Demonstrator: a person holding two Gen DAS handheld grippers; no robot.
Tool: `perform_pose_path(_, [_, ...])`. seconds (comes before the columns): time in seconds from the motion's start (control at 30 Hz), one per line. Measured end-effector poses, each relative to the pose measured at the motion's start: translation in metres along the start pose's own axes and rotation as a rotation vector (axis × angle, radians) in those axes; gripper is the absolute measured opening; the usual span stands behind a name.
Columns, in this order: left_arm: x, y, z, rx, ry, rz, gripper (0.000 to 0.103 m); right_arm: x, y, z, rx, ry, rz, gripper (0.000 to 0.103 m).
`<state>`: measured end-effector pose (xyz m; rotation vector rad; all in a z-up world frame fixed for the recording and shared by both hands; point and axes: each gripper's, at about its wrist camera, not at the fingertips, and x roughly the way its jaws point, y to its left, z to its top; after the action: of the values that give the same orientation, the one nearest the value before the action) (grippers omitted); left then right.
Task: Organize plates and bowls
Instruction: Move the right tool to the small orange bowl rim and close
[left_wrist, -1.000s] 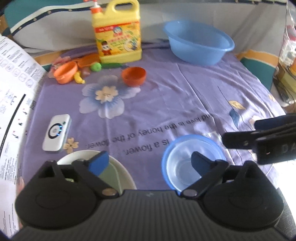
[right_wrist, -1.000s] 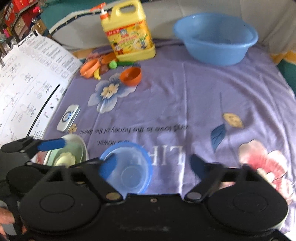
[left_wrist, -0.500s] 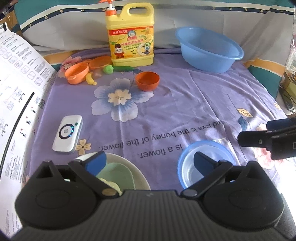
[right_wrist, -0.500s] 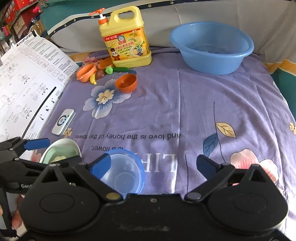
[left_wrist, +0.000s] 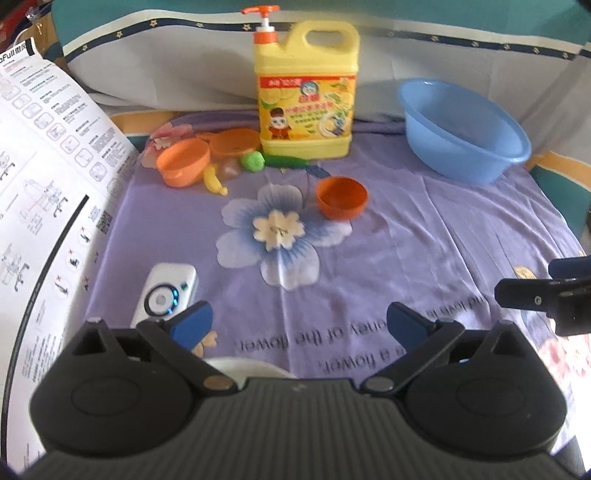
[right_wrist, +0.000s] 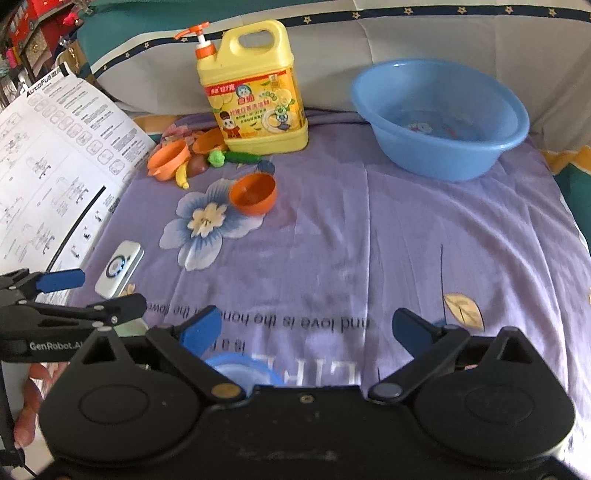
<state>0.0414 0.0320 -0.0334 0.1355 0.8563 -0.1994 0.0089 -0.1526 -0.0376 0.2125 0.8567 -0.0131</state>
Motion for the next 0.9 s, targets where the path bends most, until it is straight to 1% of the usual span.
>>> perform_pose_path(0.33, [0.047, 0.010, 0.047, -0.045, -0.019, 0.020, 0.103, 0.041, -0.001, 0.051, 0.045, -0.029, 0.010, 0.101])
perform_pose_path(0.47, [0.073, 0.009, 0.062, -0.053, -0.009, 0.029, 0.103, 0.062, -0.002, 0.072, 0.080, -0.036, 0.025, 0.100])
perform_pose_path(0.5, [0.080, 0.008, 0.065, -0.056, -0.004, 0.029, 0.102, 0.068, -0.003, 0.078, 0.091, -0.039, 0.029, 0.098])
perform_pose_path(0.53, [0.087, 0.007, 0.068, -0.059, -0.001, 0.028, 0.100, 0.073, -0.003, 0.082, 0.097, -0.042, 0.033, 0.096])
perform_pose_path(0.57, [0.093, 0.007, 0.071, -0.060, 0.001, 0.027, 0.098, 0.079, -0.003, 0.086, 0.103, -0.041, 0.038, 0.091])
perform_pose_path(0.6, [0.100, 0.006, 0.074, -0.061, 0.004, 0.025, 0.094, 0.085, -0.004, 0.090, 0.108, -0.040, 0.044, 0.086])
perform_pose_path(0.63, [0.105, 0.005, 0.076, -0.063, 0.009, 0.018, 0.089, 0.092, -0.004, 0.095, 0.114, -0.039, 0.051, 0.082])
perform_pose_path(0.7, [0.117, 0.003, 0.082, -0.071, 0.019, -0.003, 0.084, 0.107, -0.005, 0.103, 0.125, -0.031, 0.065, 0.072])
perform_pose_path(0.73, [0.122, 0.002, 0.083, -0.075, 0.022, -0.012, 0.081, 0.112, -0.004, 0.105, 0.130, -0.025, 0.075, 0.069])
perform_pose_path(0.8, [0.132, 0.001, 0.086, -0.081, 0.027, -0.032, 0.077, 0.125, -0.002, 0.109, 0.140, -0.010, 0.091, 0.057])
perform_pose_path(0.87, [0.140, -0.001, 0.088, -0.082, 0.032, -0.044, 0.073, 0.137, -0.001, 0.113, 0.150, 0.005, 0.107, 0.050])
perform_pose_path(0.9, [0.145, -0.001, 0.089, -0.083, 0.037, -0.049, 0.069, 0.143, 0.000, 0.114, 0.152, 0.013, 0.116, 0.047])
